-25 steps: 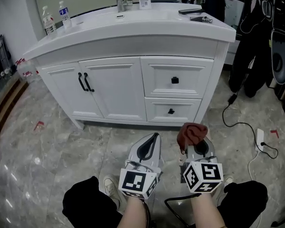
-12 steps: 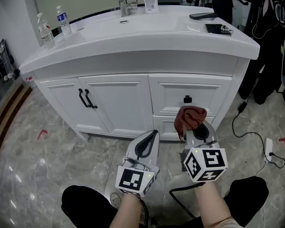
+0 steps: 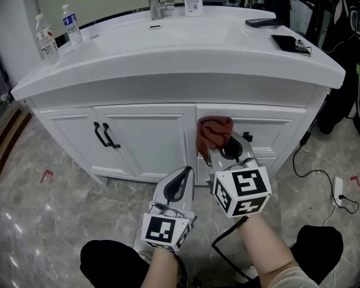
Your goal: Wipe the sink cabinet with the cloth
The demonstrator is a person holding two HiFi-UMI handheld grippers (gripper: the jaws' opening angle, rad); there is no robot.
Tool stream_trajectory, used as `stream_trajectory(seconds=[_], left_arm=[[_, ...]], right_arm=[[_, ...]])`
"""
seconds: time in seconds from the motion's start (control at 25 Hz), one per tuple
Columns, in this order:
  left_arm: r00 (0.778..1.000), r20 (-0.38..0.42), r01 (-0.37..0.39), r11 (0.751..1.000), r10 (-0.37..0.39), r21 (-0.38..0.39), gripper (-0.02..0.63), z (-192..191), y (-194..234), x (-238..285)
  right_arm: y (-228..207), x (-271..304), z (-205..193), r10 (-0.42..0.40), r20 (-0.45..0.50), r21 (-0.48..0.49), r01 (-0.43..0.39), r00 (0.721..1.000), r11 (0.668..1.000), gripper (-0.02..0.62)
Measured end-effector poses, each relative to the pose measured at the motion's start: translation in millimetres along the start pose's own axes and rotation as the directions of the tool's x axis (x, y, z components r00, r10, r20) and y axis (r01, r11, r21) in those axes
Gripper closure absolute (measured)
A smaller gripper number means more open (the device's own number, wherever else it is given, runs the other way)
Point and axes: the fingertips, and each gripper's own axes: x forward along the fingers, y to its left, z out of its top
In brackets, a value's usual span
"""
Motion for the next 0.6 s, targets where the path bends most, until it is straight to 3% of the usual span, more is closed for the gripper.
stream_trajectory(seconds=[0.32,0.6], left_arm=[[1.000,-0.006,-0.027,1.000,0.027,-0.011,0.605,-9.4,7.1,-8.5],[0.999,-0.016,0.042,0.999,-0.042,0.027,0.605,-9.4,-21.7,2.2]], right_arm=[[-10.2,16.1,-5.5,-0.007,-0.029,-0.019,0.007,1.000,1.000,0.517],[-44.1,-0.5,-12.0,-0.057,-0.072,-0.043,0.054,0.996,0.998,0.517]])
